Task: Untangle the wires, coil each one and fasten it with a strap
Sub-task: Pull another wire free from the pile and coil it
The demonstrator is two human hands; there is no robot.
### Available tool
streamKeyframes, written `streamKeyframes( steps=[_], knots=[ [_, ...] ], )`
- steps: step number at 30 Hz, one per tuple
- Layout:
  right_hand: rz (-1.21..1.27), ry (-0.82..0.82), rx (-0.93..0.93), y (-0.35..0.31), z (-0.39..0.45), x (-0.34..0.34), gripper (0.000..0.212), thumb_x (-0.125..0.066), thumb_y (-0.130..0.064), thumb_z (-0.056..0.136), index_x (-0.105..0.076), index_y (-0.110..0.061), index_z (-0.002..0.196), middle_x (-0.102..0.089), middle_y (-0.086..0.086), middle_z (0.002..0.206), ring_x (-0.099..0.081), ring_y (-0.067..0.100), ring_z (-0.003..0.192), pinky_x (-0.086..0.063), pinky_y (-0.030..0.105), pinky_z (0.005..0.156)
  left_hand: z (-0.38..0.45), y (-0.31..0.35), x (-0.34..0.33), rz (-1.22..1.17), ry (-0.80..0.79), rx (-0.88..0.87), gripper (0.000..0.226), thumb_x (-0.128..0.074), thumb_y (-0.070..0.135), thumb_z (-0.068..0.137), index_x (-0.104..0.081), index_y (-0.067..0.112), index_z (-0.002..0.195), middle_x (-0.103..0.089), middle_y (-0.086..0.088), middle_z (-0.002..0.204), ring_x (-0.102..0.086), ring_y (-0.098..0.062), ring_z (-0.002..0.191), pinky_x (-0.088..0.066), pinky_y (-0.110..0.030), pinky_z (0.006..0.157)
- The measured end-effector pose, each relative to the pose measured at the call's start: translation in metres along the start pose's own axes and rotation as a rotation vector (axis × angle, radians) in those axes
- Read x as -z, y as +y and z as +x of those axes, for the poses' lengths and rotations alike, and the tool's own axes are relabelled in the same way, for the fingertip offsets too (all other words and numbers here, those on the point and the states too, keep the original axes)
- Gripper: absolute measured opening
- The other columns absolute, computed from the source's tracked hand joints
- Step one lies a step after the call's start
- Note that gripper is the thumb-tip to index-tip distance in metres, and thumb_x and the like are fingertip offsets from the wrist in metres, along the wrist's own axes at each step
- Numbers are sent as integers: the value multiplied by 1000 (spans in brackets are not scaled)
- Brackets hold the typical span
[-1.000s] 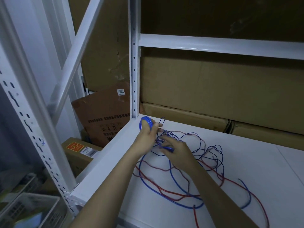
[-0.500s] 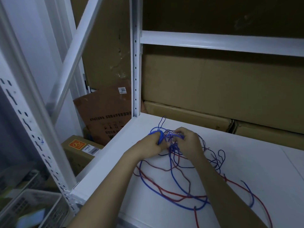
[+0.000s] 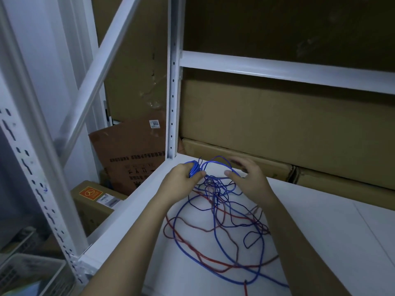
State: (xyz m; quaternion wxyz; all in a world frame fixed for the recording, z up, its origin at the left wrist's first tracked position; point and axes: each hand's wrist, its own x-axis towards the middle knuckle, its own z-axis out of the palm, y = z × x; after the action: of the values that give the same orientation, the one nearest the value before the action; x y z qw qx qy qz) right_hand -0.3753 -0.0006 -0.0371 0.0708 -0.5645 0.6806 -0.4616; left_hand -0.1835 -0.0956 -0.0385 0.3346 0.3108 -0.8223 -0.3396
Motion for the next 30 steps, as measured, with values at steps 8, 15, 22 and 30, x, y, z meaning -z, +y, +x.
streamKeyframes(
  steps=[8,15,22,30],
  knots=[
    [-135,189,309,-29,-9,-6,23,-68,-33,86,-71,-22,106,-59,-9,97,-52,8,94,-42,20,79,6,1,-4,-162,-12,31,41,-62,30,92,-40,15,61,-32,12,44,-30,-5,43,-22,-19,46],
    [68,160,-50,-12,-7,-20,9,-70,-29,86,-71,-30,77,-63,2,60,-62,19,60,-51,37,61,-6,-8,-7,-280,-31,54,35,-66,24,90,-53,19,58,-43,15,46,-39,0,44,-30,-11,48],
    [77,352,-347,30,-4,-15,12,-71,-27,85,-69,-19,77,-69,0,79,-59,9,71,-44,24,66,-14,-19,6,-192,57,115,35,-64,27,91,-53,5,66,-48,6,51,-40,-4,51,-32,-21,54],
    [-217,454,-492,63,-16,12,24,-58,-29,94,-70,-9,99,-67,11,90,-53,24,77,-37,29,67,-14,-33,29,-108,415,249,38,-57,33,94,-63,-4,89,-54,-20,68,-44,-20,57,-34,-31,57]
  ],
)
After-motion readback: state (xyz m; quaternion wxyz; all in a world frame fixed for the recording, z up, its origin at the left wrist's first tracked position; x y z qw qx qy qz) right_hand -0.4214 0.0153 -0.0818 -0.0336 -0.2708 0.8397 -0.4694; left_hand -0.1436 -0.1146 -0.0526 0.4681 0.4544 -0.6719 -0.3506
